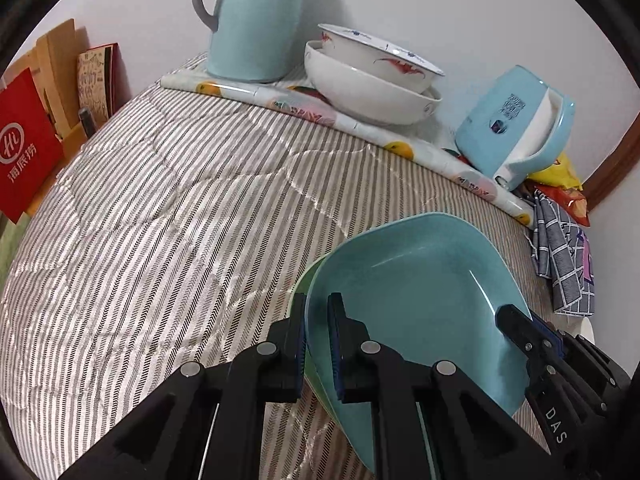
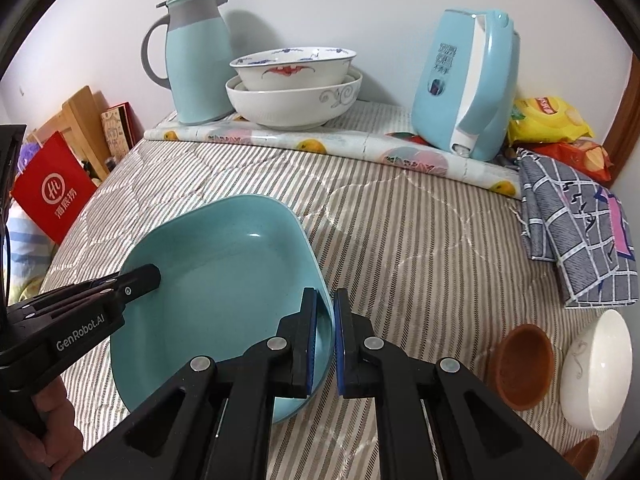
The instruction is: Organize plates and bowls
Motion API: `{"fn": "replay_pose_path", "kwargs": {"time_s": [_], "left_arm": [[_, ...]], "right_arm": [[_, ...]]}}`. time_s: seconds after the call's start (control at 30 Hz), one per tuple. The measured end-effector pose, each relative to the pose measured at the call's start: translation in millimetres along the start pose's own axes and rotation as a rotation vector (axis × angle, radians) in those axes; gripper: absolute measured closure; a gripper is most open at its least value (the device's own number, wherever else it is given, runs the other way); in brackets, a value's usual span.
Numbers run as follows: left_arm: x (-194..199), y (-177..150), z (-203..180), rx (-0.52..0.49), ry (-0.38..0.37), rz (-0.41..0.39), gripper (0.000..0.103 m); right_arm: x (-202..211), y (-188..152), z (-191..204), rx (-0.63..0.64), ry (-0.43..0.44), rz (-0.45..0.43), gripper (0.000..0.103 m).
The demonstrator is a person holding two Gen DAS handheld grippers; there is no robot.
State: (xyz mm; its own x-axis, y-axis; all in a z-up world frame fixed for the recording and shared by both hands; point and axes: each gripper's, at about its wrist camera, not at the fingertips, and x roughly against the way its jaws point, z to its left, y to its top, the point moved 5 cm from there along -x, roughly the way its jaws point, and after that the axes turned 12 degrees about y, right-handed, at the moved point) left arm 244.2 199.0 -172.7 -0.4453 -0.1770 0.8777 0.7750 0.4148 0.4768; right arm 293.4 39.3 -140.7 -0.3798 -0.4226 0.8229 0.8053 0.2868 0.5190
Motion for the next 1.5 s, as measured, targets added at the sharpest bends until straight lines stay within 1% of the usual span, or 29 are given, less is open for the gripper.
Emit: {"fn": "replay_pose_path", "kwargs": {"time_s": [0.07,0.27,0.43,0.5,0.53,0.57,0.6,0.63,0.7,0.73,0.77,0.8,0.83,0.87,1.07,1.17,1.3,1.4,1.5], "left_arm": [[-3.8,0.4,0.4,-0.004,0.002,0.005,0.093],[-11.7,0.3,-4.3,-0.016,0.011,0.014,0.093],[-11.8,-0.4,-5.4,-0.019,0.002,0.023,0.092],[-8.7,0.3,-5.2,-0.015,-0.013,0.023,0.089],[-6.0,0.7,-4.7,-0.009,-0.024,0.016,0.085],[-3.6,1.1,-4.6,-0.006,-0.027,0.010,0.079],[-2.0,1.2,-5.0,-0.007,-0.038,0.011,0.076],[0.2,0.9,-6.7,-0.018,-0.049,0.013,0.071],[5.2,0.4,-9.1,-0.034,-0.038,-0.002,0.068],[7.3,0.1,-10.2,-0.038,-0.032,-0.009,0.065],[9.7,-0.1,-10.8,-0.043,-0.024,-0.016,0.058],[12.7,-0.6,-11.3,-0.046,-0.021,-0.023,0.055],[15.7,-0.9,-12.4,-0.050,-0.033,-0.032,0.053],[18.0,-0.8,-13.1,-0.052,-0.039,-0.036,0.051],[29.4,-3.2,-18.3,-0.060,-0.002,-0.049,0.050],[38.1,-5.1,-22.1,-0.066,0.011,-0.061,0.050],[52.7,-7.0,-26.8,-0.062,0.021,-0.089,0.050],[59.7,-9.1,-29.1,-0.070,0.045,-0.104,0.050],[60.1,-12.3,-28.5,-0.077,0.100,-0.101,0.050]], "right_arm": [[-5.7,-0.1,-1.5,-0.006,0.009,0.007,0.095],[-17.0,0.8,-7.2,-0.004,-0.001,0.021,0.093],[-22.4,0.1,-11.0,0.002,-0.003,0.029,0.091],[-23.1,-0.8,-10.5,0.002,-0.003,0.035,0.091],[-23.0,-1.5,-9.7,0.001,-0.002,0.035,0.090],[-23.1,-1.8,-9.1,0.001,0.000,0.034,0.090],[-23.6,-2.4,-8.4,0.001,0.004,0.036,0.090],[-24.3,-2.9,-7.9,0.001,0.007,0.037,0.088],[-24.0,-3.5,-7.5,-0.002,0.007,0.040,0.088],[-22.8,-3.5,-7.2,-0.003,0.008,0.037,0.086],[-20.0,-3.7,-7.1,-0.006,0.010,0.032,0.084],[-17.6,-4.1,-7.0,-0.007,0.010,0.028,0.077],[-14.7,-4.4,-7.2,-0.007,0.009,0.022,0.069],[-12.6,-4.4,-6.8,-0.007,0.008,0.017,0.067],[11.4,-8.2,-11.7,-0.010,-0.010,-0.013,0.066],[28.3,-14.1,-18.4,-0.019,-0.035,-0.024,0.059],[61.4,-28.3,-39.9,-0.062,-0.072,-0.076,0.051],[88.5,-41.0,-65.7,-0.118,-0.109,-0.107,0.051],[109.6,-51.4,-85.6,-0.152,-0.127,-0.127,0.051]]}}
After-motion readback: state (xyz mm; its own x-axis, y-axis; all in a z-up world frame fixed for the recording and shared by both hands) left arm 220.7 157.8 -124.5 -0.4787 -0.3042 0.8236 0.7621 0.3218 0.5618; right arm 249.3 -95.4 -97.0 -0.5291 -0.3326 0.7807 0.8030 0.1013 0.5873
